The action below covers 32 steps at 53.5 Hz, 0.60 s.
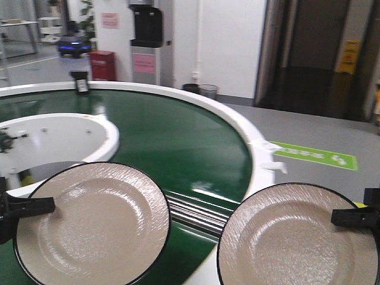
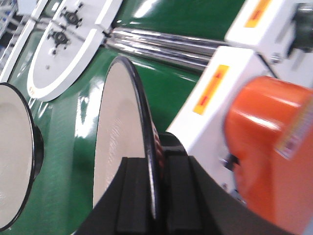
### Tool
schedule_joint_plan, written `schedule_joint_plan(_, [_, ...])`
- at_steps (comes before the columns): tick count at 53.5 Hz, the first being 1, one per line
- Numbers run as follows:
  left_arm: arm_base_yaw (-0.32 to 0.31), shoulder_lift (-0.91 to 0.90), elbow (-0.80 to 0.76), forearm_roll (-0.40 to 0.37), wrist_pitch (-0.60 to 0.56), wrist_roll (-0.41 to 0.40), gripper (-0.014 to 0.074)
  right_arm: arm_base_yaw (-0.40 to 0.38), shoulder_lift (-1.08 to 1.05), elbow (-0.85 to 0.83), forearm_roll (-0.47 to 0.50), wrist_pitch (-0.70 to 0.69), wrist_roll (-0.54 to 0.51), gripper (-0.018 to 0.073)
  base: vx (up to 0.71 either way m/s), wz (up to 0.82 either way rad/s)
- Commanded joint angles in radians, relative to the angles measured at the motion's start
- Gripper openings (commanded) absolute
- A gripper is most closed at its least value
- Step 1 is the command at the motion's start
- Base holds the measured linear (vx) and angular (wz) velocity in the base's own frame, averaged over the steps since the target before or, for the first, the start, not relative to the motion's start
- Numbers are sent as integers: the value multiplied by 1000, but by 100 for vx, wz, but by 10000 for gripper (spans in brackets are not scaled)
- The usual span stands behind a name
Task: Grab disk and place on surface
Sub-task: 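Hold both plates while the base drives to the steel table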
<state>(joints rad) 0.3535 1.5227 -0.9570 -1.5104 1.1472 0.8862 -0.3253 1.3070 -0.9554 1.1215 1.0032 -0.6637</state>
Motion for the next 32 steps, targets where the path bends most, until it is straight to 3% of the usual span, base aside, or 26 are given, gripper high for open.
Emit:
schedule_joint_plan(1, [-3, -43, -26, -137, 100, -15, -4, -6, -35, -34, 117, 8, 3, -9, -14, -56])
schedule_joint_plan(32, [-3, -43, -26, -137, 100, -15, -4, -6, -35, -34, 117, 8, 5, -9, -10, -49])
